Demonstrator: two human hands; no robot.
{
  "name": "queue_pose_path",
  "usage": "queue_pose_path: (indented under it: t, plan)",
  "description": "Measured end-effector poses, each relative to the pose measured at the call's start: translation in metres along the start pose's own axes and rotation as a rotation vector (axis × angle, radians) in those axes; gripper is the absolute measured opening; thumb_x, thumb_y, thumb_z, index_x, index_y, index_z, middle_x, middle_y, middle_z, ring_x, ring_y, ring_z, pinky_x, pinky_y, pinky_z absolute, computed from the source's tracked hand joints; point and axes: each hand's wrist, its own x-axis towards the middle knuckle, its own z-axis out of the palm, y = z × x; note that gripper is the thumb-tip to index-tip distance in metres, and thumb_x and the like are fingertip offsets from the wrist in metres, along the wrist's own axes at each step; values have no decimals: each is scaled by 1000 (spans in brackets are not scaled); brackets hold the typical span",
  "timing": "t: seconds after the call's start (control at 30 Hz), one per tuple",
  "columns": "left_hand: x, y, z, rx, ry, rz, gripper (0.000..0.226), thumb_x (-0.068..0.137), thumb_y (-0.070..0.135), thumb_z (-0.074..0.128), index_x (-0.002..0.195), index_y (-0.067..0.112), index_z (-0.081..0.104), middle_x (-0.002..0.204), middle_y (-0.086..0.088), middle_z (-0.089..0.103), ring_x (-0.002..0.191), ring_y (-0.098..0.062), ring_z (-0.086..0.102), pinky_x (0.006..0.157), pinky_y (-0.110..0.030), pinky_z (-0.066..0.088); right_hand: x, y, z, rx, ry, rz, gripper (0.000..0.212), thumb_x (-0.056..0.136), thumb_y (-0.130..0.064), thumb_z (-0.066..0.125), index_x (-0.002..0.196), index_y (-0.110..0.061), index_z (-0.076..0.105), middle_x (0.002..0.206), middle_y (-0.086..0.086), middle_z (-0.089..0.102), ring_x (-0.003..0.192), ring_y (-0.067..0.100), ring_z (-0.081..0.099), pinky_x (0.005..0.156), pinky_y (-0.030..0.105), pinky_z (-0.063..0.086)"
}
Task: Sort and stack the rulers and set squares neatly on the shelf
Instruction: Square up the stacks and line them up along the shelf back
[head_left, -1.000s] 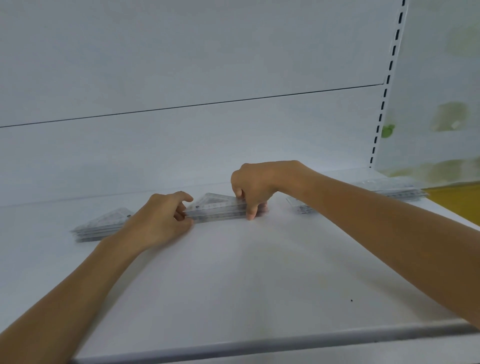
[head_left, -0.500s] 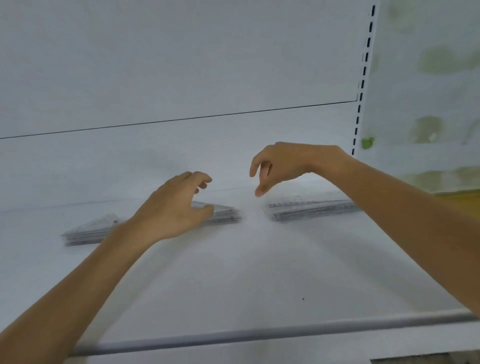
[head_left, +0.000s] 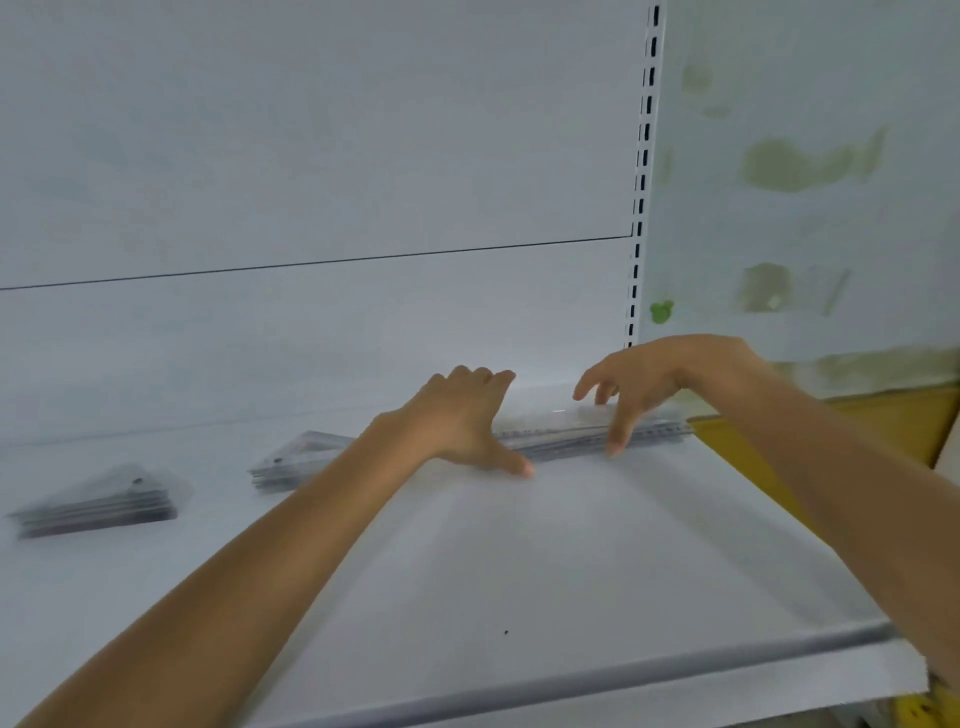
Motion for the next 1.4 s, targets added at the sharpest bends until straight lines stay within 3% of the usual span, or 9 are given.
queue_pose_path:
  t: [0.1, 0.2, 0.3, 0.4, 0.63, 0.73, 0.83, 1.07, 1.4]
  plan:
    - [12, 6, -2, -43, -159, -52, 94, 73, 65, 61, 143, 20, 19, 138, -3, 41, 127, -25, 38, 102, -37, 33, 4, 6, 4, -12, 7, 53, 82, 60, -47, 81, 132, -36, 43, 138, -8, 42, 128, 21, 41, 103, 38, 33]
    - [16, 8, -1, -110, -202, -69, 73, 77, 57, 61, 134, 19, 38, 132, -2, 47, 114, -22, 48, 91, -33, 39, 8, 8, 6, 12, 4, 63, 80, 62, -42, 82, 132, -33, 45, 139, -7, 42, 128, 22, 40, 102, 39, 33]
    - [15, 6, 2, -79, -153, -29, 53, 78, 56, 61, 110, 14, 51, 108, -3, 55, 91, -21, 51, 71, -30, 38, 9, 6, 12, 35, 16, 67, 80, 65, -36, 81, 136, -27, 43, 140, -6, 44, 128, 21, 42, 96, 32, 33]
    - [13, 2, 11, -62, -72, 5, 48, 79, 56, 59, 100, 13, 52, 97, -2, 55, 88, -22, 53, 65, -30, 37, 7, 7, 18, 50, 47, 64, 82, 68, -34, 80, 139, -23, 39, 142, -5, 43, 129, 19, 41, 98, 31, 34]
    - [8, -2, 22, -83, 86, 24, 35, 78, 48, 56, 95, 18, 52, 87, 0, 53, 77, -20, 52, 54, -25, 31, 5, 13, 18, 47, 95, 38, 80, 65, -37, 81, 135, -25, 44, 137, -5, 47, 120, 17, 47, 94, 28, 36]
    - [7, -2, 24, -102, 108, 39, 34, 80, 48, 56, 92, 17, 53, 87, -1, 53, 79, -22, 52, 55, -27, 32, 5, 15, 20, 48, 139, 15, 72, 64, -39, 81, 128, -25, 50, 132, -5, 51, 107, 14, 48, 86, 26, 34]
    - [7, -5, 22, -144, 101, 28, 38, 78, 50, 62, 93, 16, 55, 78, 4, 50, 78, -19, 49, 58, -28, 32, 4, 19, 24, 81, 177, 10, 73, 64, -39, 82, 128, -24, 51, 132, -5, 51, 117, 16, 48, 87, 24, 35]
    - [8, -8, 23, -228, 119, 15, 41, 73, 52, 68, 101, 24, 57, 71, 15, 40, 79, -15, 43, 61, -26, 29, 3, 21, 27, 106, 237, -21, 64, 65, -38, 81, 122, -23, 57, 127, -5, 53, 112, 14, 49, 85, 23, 35]
    - [2, -8, 24, -74, 116, 30, 31, 83, 44, 56, 100, 18, 53, 85, 2, 51, 81, -20, 49, 59, -27, 29, 5, 22, 30, 113, 236, -37, 54, 66, -36, 80, 114, -27, 59, 105, -11, 47, 103, 13, 48, 82, 24, 36]
